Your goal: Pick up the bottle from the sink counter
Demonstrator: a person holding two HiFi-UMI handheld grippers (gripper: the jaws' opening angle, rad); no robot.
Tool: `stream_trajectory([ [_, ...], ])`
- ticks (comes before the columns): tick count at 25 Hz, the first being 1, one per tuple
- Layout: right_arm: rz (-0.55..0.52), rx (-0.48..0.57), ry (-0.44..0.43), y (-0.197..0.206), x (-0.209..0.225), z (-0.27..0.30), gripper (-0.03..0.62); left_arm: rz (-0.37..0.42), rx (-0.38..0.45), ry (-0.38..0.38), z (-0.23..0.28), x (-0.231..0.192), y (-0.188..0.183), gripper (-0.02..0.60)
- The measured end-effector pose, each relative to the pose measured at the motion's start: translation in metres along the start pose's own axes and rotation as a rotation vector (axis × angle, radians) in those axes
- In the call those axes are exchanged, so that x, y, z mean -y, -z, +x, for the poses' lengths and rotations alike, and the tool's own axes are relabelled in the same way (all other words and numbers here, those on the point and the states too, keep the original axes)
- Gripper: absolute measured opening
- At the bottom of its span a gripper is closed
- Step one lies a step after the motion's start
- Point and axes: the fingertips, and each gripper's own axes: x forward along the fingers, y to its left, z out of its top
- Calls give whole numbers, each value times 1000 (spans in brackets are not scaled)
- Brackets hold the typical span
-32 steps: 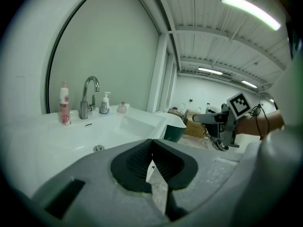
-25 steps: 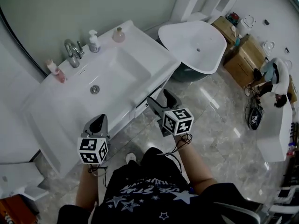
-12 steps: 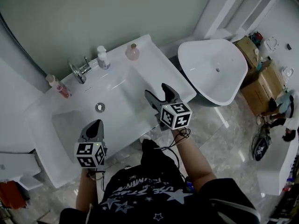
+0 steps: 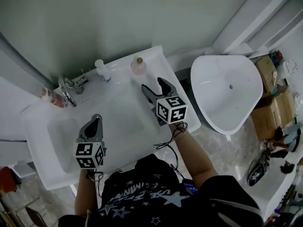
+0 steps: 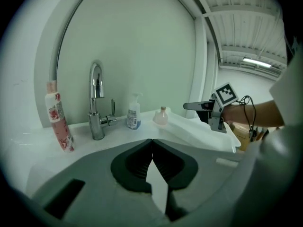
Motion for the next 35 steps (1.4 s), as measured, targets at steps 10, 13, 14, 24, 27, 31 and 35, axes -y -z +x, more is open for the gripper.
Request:
stream_trajectory([
  [10,-104,-65,-15,-7,44,101,293,-57,-43,-90,43,-16,-9,20],
  [13,-130,-91,-13,-2,52,125,290,-76,-60,-111,51,-24,-7,20],
  [14,-134,-98,-16,0,54,131,285,-81,-65,-116,53,-25,-6,19],
  [24,-211,-128,27,19,59,165,217,-116,-107,-133,56,-28,11,19],
  [27,-260,-108,47,18,58,166,203,-114,-121,-129,55,-25,19,18],
  [31,-261,-92,63,14,55,166,157,-126,-124,-118,53,-22,26,19],
  [35,-262,-110,69,15,53,163,141,-126,-114,-120,45,-23,28,20],
])
